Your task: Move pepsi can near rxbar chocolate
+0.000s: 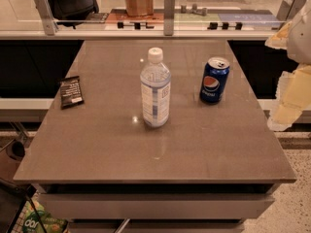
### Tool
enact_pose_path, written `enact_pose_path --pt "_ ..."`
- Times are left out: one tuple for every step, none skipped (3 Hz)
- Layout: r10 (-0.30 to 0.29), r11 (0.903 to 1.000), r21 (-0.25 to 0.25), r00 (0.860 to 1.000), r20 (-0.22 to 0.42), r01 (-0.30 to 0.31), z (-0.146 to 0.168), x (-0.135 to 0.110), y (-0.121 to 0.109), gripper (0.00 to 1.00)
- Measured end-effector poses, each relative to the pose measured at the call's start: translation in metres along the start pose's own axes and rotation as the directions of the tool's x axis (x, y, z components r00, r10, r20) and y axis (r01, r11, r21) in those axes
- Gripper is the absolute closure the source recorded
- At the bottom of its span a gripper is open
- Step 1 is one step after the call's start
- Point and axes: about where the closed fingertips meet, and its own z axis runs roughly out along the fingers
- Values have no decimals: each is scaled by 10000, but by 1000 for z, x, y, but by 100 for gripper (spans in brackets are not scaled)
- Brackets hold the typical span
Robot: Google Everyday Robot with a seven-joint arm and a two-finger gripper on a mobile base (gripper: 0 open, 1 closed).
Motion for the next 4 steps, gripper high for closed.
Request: enact_pose_path --pt "0 10000 2 10000 1 0 0 0 0 0" --pt "82 9999 116 9997 211 -84 -2 -1 -3 0" --pt "558 9978 296 9941 932 -588 3 -4 -17 0" --pt "1366 9879 447 9698 2022 -1485 15 -9 -29 0"
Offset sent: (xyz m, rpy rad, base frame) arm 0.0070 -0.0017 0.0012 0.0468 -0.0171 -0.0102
